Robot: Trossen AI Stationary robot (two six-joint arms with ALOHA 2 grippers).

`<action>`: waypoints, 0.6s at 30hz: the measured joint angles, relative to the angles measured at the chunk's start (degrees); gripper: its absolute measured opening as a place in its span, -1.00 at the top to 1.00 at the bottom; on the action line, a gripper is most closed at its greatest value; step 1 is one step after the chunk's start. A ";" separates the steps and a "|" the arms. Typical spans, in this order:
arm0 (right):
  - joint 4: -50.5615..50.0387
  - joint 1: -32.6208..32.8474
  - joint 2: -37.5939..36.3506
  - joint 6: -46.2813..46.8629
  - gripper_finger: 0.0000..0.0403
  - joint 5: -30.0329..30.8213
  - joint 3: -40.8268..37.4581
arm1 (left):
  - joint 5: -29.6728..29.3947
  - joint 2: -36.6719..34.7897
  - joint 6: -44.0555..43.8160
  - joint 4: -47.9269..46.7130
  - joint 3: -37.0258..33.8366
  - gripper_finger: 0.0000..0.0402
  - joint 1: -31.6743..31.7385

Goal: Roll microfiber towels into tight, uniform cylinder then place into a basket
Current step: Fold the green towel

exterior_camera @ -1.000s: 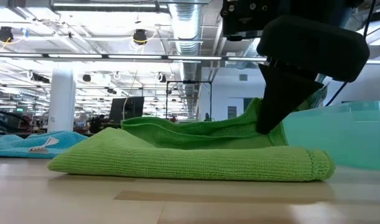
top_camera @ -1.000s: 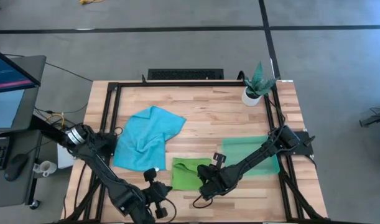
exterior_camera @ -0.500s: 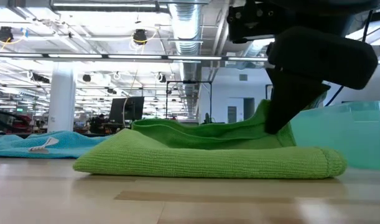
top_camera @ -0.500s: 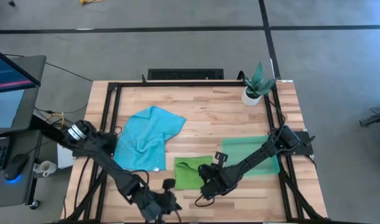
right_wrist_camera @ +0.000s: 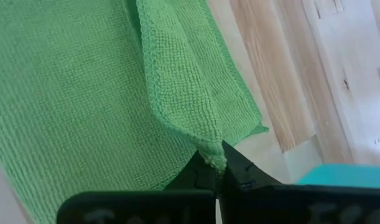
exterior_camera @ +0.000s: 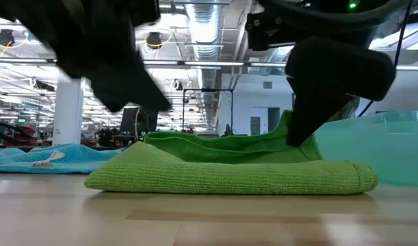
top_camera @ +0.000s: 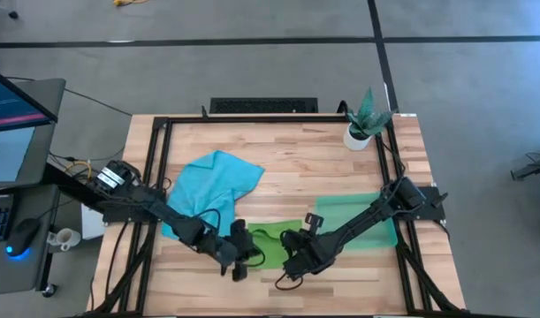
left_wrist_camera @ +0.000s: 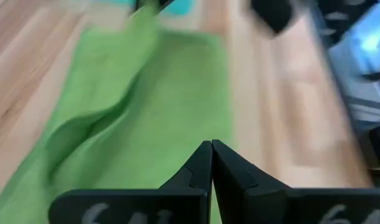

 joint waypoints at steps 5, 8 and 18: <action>-0.02 -0.79 0.00 0.19 0.92 -2.26 0.00 | 0.41 0.02 -0.61 0.95 -1.72 1.00 1.63; 0.00 -1.35 0.00 -0.93 0.88 -5.56 0.00 | 0.72 0.02 -0.59 -0.30 -1.88 1.00 2.33; -0.97 -3.75 -0.01 -0.28 0.60 -8.39 1.16 | -1.94 0.02 -1.27 -6.96 -1.88 1.00 3.61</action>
